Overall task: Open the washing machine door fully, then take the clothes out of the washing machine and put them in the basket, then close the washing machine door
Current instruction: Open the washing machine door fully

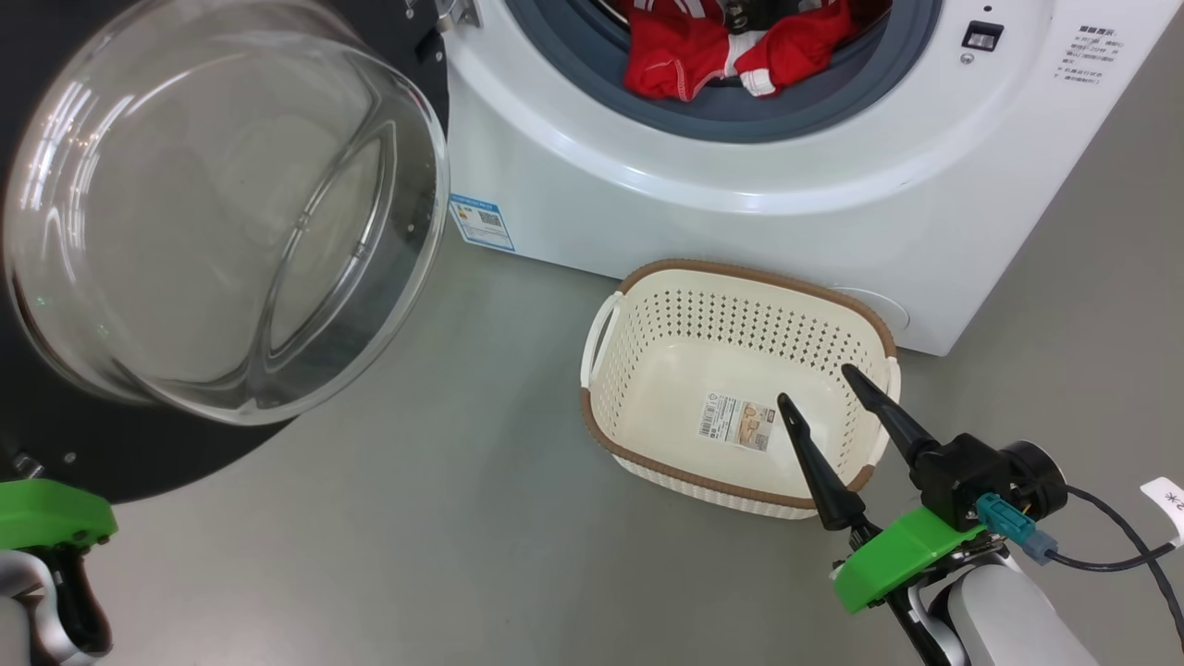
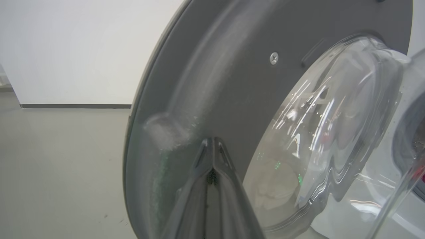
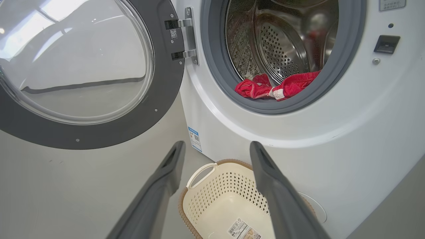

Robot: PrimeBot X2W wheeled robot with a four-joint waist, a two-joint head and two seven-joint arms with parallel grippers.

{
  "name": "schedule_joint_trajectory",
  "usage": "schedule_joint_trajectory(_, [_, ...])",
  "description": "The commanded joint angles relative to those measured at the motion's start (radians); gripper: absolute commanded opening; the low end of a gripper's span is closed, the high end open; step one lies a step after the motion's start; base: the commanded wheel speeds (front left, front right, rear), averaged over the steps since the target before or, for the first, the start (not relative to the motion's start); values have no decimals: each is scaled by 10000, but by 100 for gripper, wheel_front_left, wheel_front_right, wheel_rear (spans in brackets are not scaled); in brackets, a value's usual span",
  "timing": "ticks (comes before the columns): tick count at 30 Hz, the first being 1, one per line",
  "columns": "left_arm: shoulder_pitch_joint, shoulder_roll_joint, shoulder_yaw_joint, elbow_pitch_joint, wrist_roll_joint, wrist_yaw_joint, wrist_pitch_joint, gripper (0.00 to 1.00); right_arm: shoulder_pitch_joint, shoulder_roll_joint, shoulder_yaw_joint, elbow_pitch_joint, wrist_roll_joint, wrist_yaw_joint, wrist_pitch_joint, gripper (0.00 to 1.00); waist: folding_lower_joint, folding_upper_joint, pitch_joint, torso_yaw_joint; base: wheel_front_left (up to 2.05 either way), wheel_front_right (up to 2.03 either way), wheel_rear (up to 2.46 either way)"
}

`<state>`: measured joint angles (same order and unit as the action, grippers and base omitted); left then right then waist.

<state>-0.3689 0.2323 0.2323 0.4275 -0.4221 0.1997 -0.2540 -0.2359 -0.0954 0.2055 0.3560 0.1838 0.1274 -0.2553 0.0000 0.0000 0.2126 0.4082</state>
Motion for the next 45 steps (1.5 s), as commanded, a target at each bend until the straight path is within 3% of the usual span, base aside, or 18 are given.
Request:
schedule_joint_trajectory(1, [-248,414,496,-192,167,-83,-77,0,-258,36,237,-202,84,33,-65,100,0,0,-37,-5,0,0,0])
schedule_joint_trajectory(10, [178,-253,341,-1683,724,-810,-77,0,-191,209,151,-200,228,33,-65,100,0,0,-455,-61,0,0,0])
schedule_joint_trajectory(18, [741,-796,-566,-3026,1121,-1564,-78,0,-114,345,-49,-309,286,33,-65,100,0,0,-765,-629,0,0,0])
schedule_joint_trajectory(19, [796,-842,-679,-3131,1133,-1622,-72,9,-99,357,-102,-345,276,33,-65,100,0,0,-786,-738,0,0,0])
schedule_joint_trajectory(20, [857,-873,-803,-3246,1173,-1670,-60,28,-76,368,-160,-380,279,33,-65,100,0,0,-804,-848,0,0,0])
schedule_joint_trajectory(22, [997,-955,-1028,-3436,1234,-1711,50,49,-25,385,-286,-439,262,33,-65,100,0,0,-835,-1076,0,0,0])
schedule_joint_trajectory(24, [1111,-1016,-1212,-3579,1274,-1738,163,89,30,400,-429,-504,243,33,-65,100,0,0,-853,-1309,0,0,0])
schedule_joint_trajectory(25, [1162,-1041,-1300,-3622,1277,-1768,217,98,53,406,-496,-539,224,33,-65,100,0,0,-863,-1431,0,0,0])
schedule_joint_trajectory(45, [2118,-1120,-1881,-3350,1376,-2055,70,100,617,450,-1168,-1571,168,33,-65,100,0,0,-1263,-3744,0,0,0])
